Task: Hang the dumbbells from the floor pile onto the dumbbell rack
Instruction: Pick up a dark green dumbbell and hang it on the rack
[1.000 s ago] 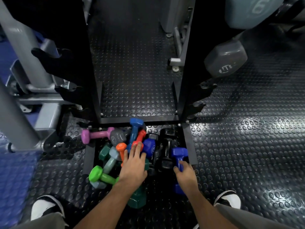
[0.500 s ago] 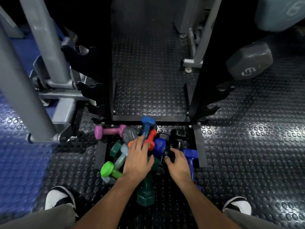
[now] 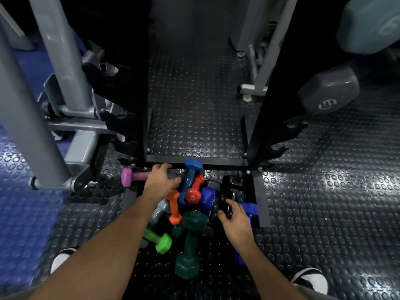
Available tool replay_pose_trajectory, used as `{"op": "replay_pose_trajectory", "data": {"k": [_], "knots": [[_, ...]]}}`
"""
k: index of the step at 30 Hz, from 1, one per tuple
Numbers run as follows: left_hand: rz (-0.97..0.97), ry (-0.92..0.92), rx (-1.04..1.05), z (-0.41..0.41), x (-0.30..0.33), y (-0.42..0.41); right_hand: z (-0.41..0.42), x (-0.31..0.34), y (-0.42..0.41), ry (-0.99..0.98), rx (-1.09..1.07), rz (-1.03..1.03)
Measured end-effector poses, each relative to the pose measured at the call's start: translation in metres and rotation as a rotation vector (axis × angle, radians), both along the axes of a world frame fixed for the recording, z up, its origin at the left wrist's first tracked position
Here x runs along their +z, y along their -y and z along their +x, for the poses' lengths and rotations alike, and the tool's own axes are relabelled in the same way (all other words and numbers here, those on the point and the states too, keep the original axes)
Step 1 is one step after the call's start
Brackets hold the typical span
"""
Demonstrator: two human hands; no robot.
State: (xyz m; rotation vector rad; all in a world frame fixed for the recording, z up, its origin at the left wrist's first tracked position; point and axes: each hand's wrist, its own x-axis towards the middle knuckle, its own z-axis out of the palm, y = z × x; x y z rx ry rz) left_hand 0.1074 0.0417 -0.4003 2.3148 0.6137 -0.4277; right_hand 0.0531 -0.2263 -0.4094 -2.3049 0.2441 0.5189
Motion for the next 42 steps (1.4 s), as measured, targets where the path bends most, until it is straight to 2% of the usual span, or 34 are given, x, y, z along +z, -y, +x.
{"op": "replay_pose_trajectory", "data": {"k": [6, 13, 18, 20, 24, 30, 36, 42], "knots": [[0.015, -0.128, -0.073, 0.004, -0.011, 0.001, -0.004, -0.008, -0.004, -0.044, 0.052, -0.026], [-0.049, -0.033, -0.06, -0.005, -0.014, -0.008, -0.003, -0.009, -0.011, -0.125, 0.0, 0.08], [-0.04, -0.04, -0.045, -0.007, -0.012, -0.009, 0.014, -0.009, -0.027, -0.105, -0.019, 0.143], [0.015, -0.051, -0.053, -0.01, -0.01, -0.004, 0.023, -0.011, -0.034, -0.118, -0.038, 0.175], [0.281, -0.045, -0.116, -0.026, -0.007, 0.02, 0.035, -0.017, -0.049, -0.207, -0.066, 0.236], [0.274, -0.026, -0.068, -0.032, -0.007, 0.03, 0.041, -0.026, -0.053, -0.272, 0.009, 0.142], [0.236, -0.018, -0.022, -0.031, -0.015, 0.031, 0.05, -0.045, -0.064, -0.335, -0.057, 0.173], [0.244, 0.001, -0.044, -0.032, -0.017, 0.026, 0.05, -0.038, -0.061, -0.266, 0.011, 0.072]]}}
